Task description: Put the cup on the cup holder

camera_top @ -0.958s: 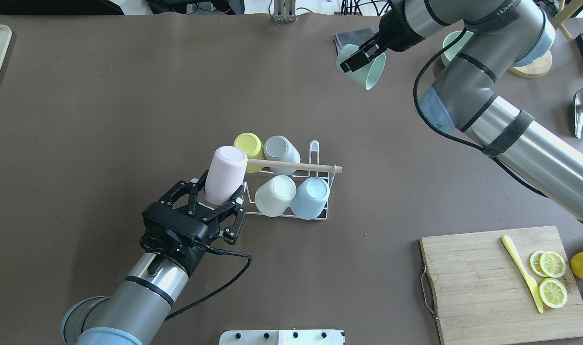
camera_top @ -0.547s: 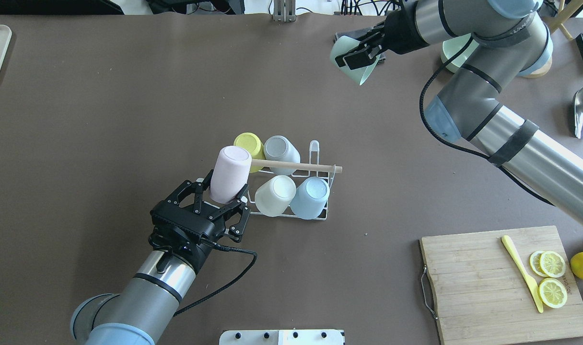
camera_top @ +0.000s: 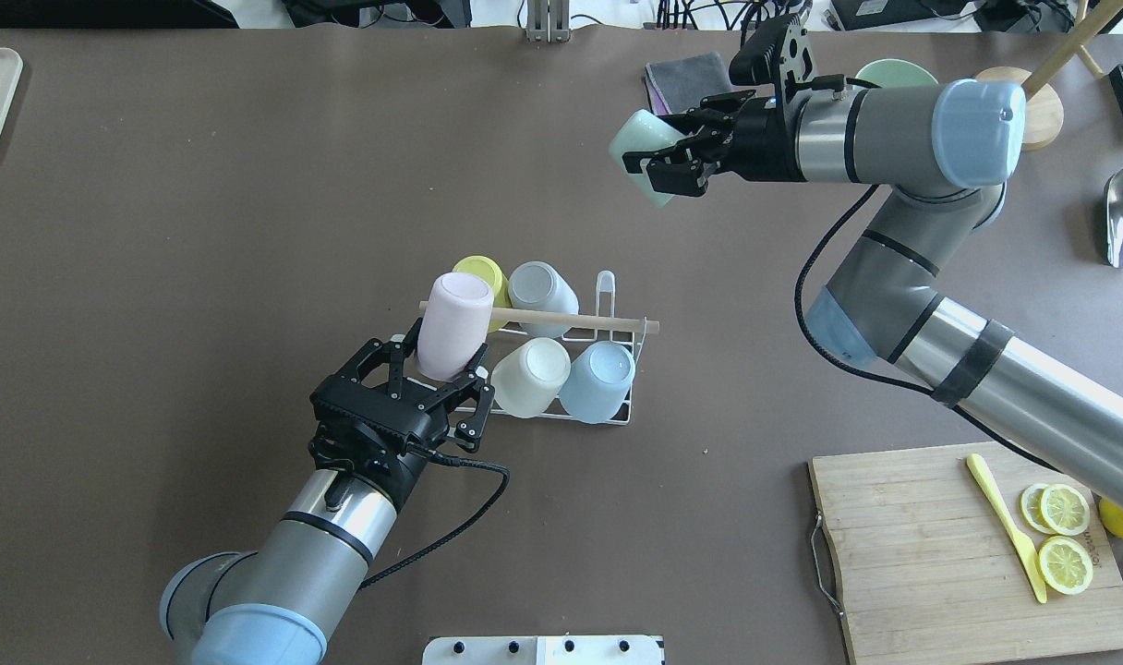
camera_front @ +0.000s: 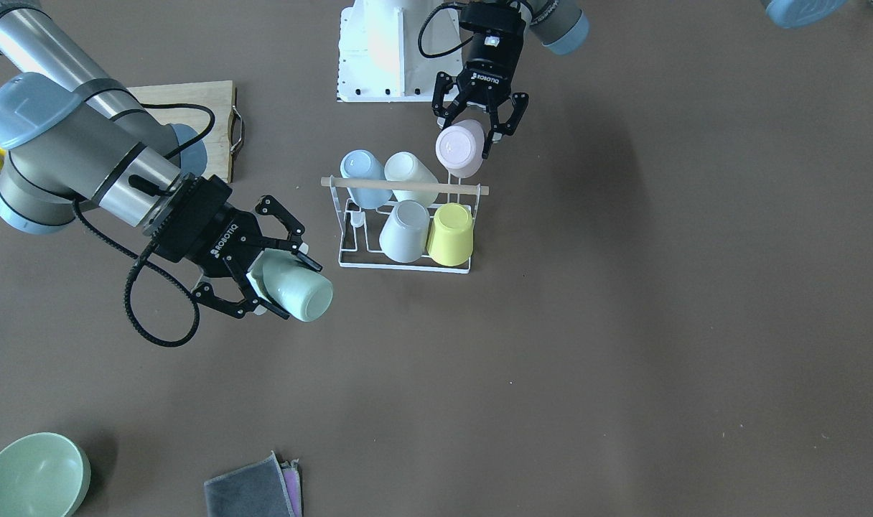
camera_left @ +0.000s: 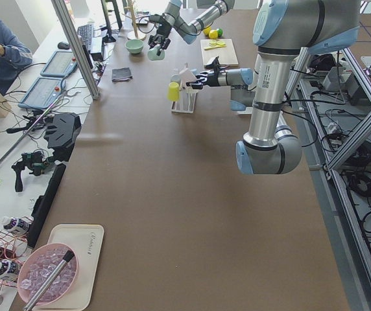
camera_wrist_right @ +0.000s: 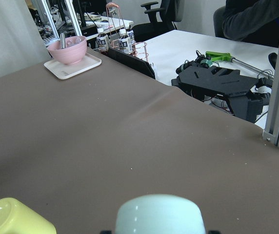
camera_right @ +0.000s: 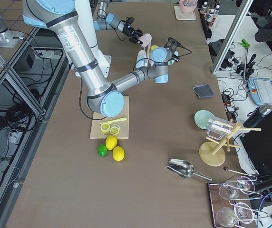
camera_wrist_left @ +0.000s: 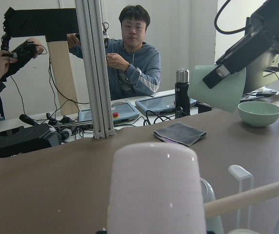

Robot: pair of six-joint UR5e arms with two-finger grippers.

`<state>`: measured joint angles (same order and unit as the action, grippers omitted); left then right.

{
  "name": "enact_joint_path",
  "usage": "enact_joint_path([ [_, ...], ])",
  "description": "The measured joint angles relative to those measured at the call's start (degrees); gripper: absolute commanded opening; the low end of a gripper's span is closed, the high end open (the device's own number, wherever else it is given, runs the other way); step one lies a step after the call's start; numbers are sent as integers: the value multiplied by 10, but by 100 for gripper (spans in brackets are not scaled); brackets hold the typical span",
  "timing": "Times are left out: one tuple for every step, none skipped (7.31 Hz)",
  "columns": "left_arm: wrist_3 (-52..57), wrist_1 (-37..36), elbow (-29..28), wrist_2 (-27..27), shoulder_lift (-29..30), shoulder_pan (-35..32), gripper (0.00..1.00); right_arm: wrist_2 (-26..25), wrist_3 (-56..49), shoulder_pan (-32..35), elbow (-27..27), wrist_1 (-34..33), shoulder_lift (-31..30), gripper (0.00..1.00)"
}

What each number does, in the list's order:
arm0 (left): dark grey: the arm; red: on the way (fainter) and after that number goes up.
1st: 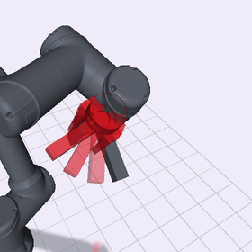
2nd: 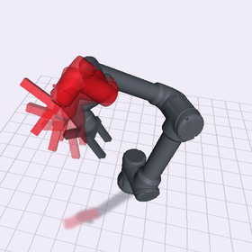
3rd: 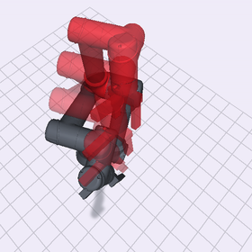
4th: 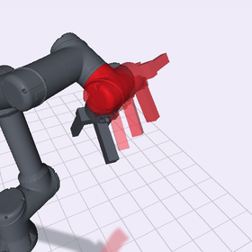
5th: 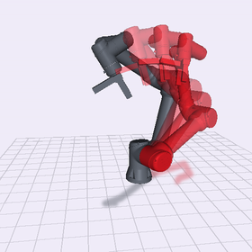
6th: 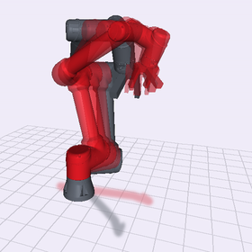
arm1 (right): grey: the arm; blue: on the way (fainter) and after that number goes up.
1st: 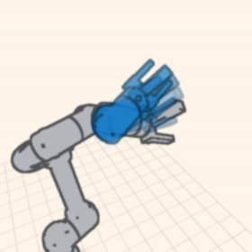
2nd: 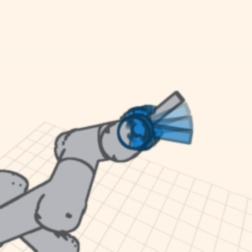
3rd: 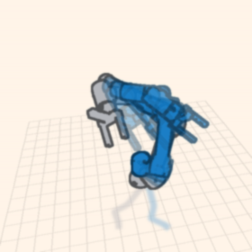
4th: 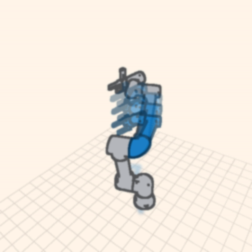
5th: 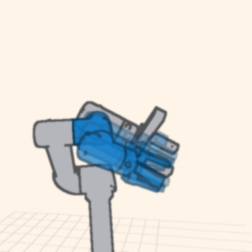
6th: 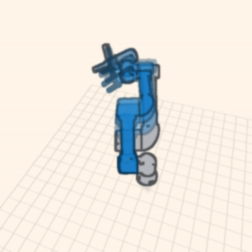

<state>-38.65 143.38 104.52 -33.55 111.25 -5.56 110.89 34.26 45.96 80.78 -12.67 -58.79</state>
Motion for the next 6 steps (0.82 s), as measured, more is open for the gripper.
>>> enact_joint_path([
  [-2, 1, -3, 0, 2, -1, 39, -27, 8, -11, -3, 34, -2, 0],
  [-3, 1, -4, 1, 2, -3, 39, -49, 12, -18, -7, 68, -3, 0],
  [-3, 1, -6, 0, 3, -6, 40, -85, 14, -34, -20, 115, -3, 0],
  [-4, 1, -10, 0, 3, -8, 41, -132, 15, -61, -50, 185, 0, 0],
  [-8, 1, -14, 0, 3, -8, 41, -169, 16, -87, -83, 259, 2, 0],
  [-15, 1, -17, 0, 3, -8, 44, -189, 16, -105, -104, 312, 4, 0],
])
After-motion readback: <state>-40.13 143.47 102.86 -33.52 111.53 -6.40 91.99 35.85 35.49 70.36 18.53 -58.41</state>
